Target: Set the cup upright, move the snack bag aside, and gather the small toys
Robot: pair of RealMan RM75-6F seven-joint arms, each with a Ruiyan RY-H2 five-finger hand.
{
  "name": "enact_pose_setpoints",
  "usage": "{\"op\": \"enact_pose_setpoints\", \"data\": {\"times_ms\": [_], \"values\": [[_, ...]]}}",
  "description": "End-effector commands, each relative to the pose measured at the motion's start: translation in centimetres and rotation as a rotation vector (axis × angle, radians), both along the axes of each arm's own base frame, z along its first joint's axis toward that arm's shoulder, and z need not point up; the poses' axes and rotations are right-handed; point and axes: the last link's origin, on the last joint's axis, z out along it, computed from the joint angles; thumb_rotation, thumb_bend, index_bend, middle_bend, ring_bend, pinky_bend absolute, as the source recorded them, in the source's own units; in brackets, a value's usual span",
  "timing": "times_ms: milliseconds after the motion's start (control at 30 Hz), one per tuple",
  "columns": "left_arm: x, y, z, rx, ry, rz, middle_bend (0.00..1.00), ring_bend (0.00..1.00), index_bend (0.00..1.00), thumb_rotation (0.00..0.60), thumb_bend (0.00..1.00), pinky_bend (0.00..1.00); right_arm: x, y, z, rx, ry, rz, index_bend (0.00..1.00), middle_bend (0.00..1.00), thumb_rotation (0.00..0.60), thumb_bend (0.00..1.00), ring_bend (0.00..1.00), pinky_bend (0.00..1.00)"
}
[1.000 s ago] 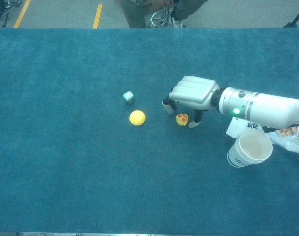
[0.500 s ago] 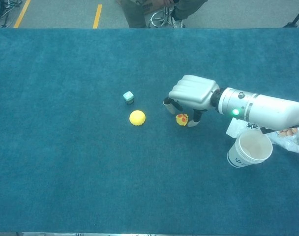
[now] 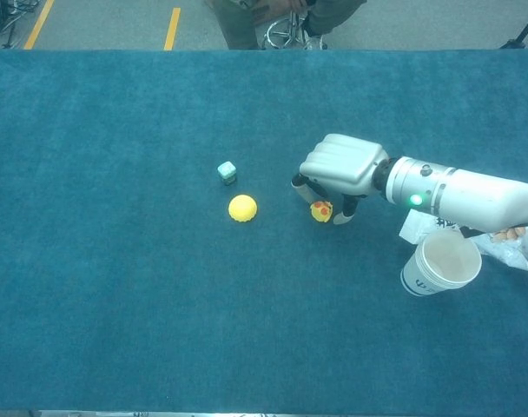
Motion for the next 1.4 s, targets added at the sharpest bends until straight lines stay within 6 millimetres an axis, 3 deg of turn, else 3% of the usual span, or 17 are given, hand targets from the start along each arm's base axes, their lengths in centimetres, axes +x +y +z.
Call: {"op": "enact_pose_setpoints", "data": {"times_ms": [33,633,867,1067,1167,1233,1400], "values": [[0.0,0.0,0.0,0.000,0.000,0.000,0.38,0.33,0.43,0.600,0.10,0.47,0.0,0.0,-0.1,-0.001,0.000,-0.001,0.54,0.64,0.600,0.03,0.57,0.58],[-0.1,-0.1,0.0,0.001,-0.001,0.004,0.38,0.33,0.43,0.600,0.10,0.47,0.1,0.0,-0.1,-0.016,-0.040,-0.015,0.61,0.70,0.600,0.12,0.63,0.62],[-0.1,-0.1,0.0,0.003,-0.001,0.004,0.38,0.33,0.43,0.600,0.10,0.47,1.8,-0.6,-0.2,-0.027,-0.125,-0.016,0.61,0.70,0.600,0.13,0.63,0.62],[-0.2,-0.1,0.0,0.002,-0.004,0.006,0.38,0.33,0.43,0.600,0.10,0.47,3.7,-1.3,-1.9,-0.006,-0.185,-0.009,0.61,0.70,0.600,0.13,0.63,0.62],[-0.3,-0.2,0.0,0.002,-0.005,0.010,0.38,0.33,0.43,0.600,0.10,0.47,4.0,-1.7,-2.8,-0.001,-0.178,-0.010,0.61,0.64,0.600,0.09,0.60,0.62],[-0.4,-0.3,0.1,0.004,-0.007,0.014,0.38,0.33,0.43,0.600,0.10,0.47,3.9,-2.1,-3.3,0.004,-0.165,-0.018,0.56,0.57,0.600,0.04,0.57,0.62],[-0.5,-0.4,0.0,0.004,-0.011,0.018,0.38,0.33,0.43,0.600,0.10,0.47,3.8,-2.8,-3.7,0.021,-0.160,-0.052,0.26,0.37,0.600,0.00,0.44,0.62]]}}
